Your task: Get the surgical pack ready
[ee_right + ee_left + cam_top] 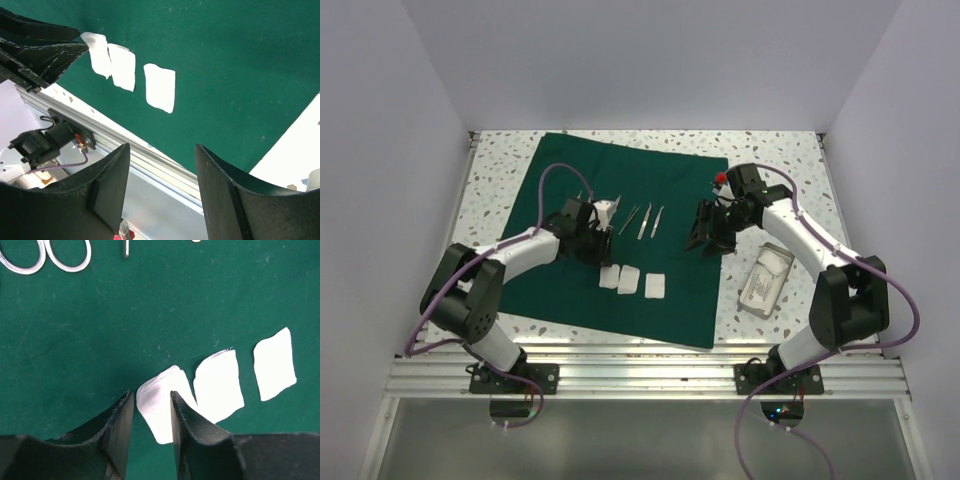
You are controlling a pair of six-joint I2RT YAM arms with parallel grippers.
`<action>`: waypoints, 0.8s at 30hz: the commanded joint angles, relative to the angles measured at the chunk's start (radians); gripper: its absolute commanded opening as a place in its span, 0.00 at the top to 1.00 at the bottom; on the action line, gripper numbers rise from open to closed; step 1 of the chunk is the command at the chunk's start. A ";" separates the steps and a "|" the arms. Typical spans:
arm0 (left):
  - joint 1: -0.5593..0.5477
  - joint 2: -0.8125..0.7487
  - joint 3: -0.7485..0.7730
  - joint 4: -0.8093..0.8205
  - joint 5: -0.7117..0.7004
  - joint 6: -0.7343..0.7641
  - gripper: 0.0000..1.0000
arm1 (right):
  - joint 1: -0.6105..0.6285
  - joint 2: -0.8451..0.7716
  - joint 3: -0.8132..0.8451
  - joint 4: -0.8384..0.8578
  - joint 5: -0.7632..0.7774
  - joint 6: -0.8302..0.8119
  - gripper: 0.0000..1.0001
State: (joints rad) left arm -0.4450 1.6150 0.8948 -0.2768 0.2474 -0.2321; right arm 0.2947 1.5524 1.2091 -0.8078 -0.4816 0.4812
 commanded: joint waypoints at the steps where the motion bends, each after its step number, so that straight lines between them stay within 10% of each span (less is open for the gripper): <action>1: 0.005 0.003 -0.026 0.056 0.004 -0.001 0.61 | 0.000 0.006 0.009 0.010 -0.043 -0.013 0.42; 10: 0.005 0.028 -0.028 0.054 -0.003 0.011 0.65 | 0.000 -0.008 -0.023 0.024 -0.051 -0.009 0.42; 24: 0.005 -0.082 -0.022 0.027 0.013 -0.026 1.00 | -0.002 -0.041 -0.052 0.018 -0.046 -0.018 0.41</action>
State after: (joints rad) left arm -0.4450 1.6253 0.8631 -0.2535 0.2474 -0.2436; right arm 0.2943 1.5574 1.1568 -0.7933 -0.5156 0.4782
